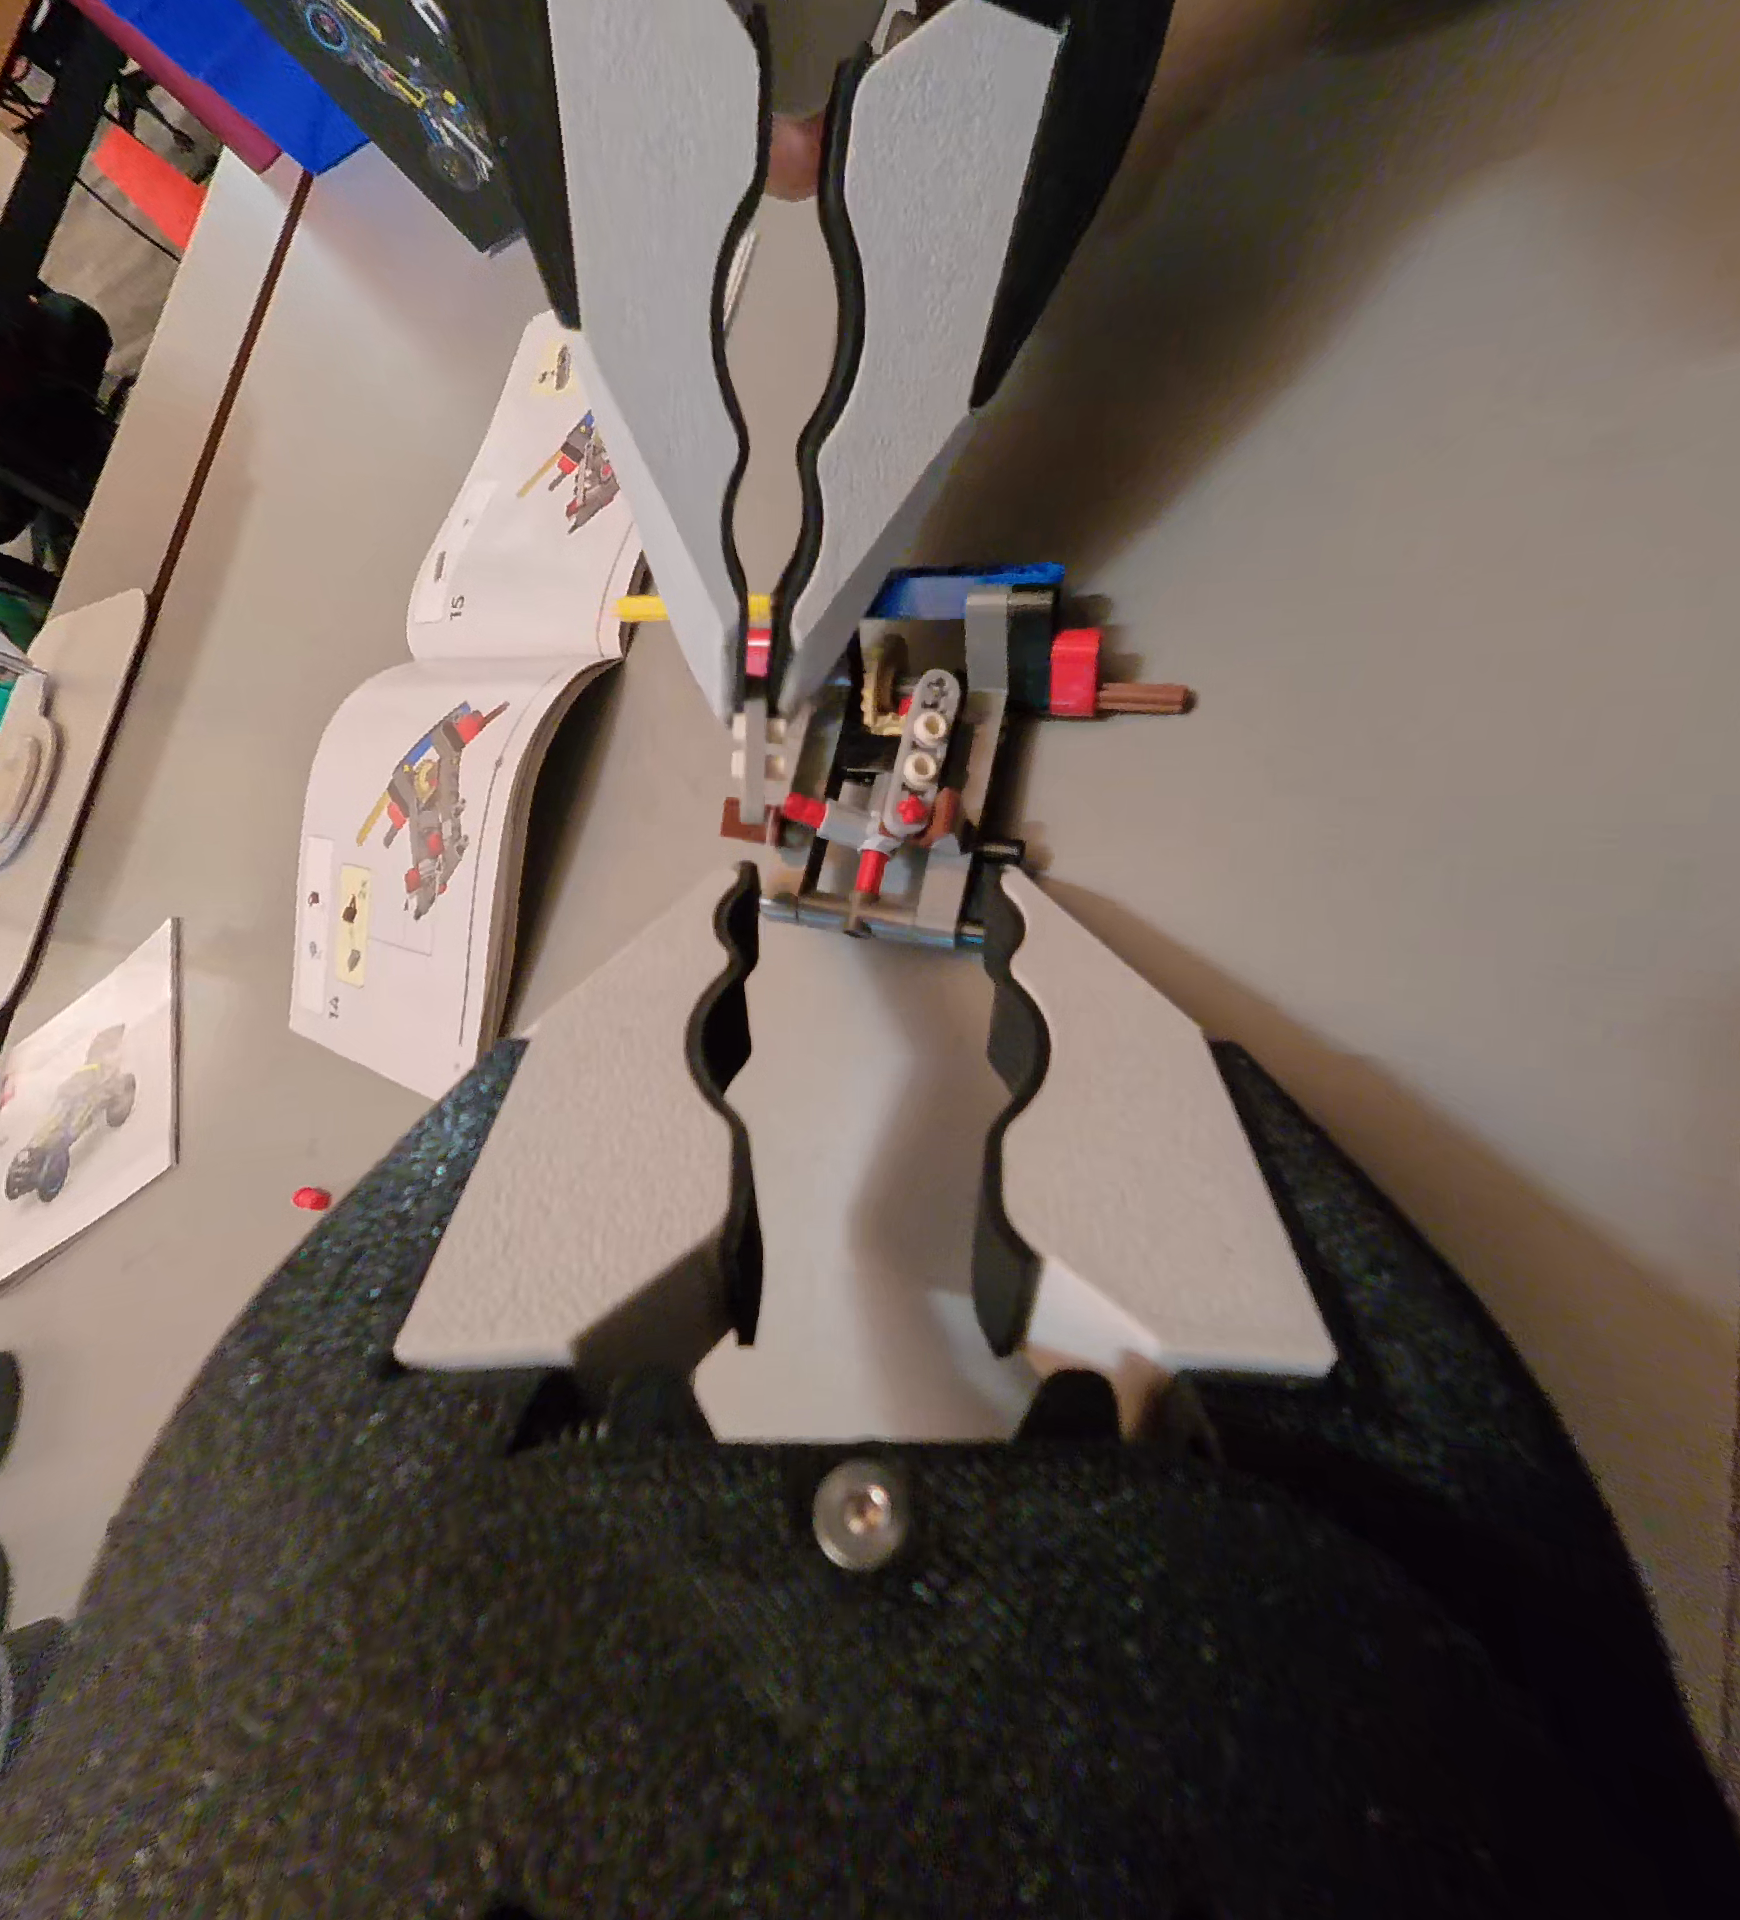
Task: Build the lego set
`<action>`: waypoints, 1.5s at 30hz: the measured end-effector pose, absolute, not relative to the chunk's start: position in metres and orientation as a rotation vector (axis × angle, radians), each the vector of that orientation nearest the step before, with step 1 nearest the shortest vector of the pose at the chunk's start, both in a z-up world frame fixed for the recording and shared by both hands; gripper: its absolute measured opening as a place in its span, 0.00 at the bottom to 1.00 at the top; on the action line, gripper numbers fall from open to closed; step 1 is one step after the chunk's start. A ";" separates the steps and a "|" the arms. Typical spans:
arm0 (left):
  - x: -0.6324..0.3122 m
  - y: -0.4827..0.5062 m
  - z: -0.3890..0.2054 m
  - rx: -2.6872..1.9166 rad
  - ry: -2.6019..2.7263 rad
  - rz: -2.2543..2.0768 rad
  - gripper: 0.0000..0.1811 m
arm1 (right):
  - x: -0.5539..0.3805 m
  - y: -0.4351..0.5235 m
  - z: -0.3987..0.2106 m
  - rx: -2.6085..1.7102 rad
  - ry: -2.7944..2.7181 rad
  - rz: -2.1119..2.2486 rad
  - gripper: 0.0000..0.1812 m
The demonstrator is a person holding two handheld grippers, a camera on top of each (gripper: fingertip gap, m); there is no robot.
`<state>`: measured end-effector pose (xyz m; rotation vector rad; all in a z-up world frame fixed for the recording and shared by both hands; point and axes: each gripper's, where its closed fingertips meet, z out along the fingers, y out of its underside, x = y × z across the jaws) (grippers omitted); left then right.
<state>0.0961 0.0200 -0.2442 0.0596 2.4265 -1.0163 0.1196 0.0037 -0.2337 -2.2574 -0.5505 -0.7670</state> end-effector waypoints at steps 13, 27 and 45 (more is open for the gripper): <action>0.139 0.049 -0.213 -0.225 2.622 -1.429 0.16 | 0.142 -0.021 -0.220 -2.186 -0.364 -0.888 0.01; 0.139 0.041 -0.252 -0.009 2.834 -1.143 0.00 | 0.146 -0.040 -0.229 -2.163 -0.291 -0.928 0.01; 0.131 0.040 -0.247 0.837 2.517 -0.453 0.14 | 0.162 -0.072 -0.244 -2.262 -0.236 -1.093 0.01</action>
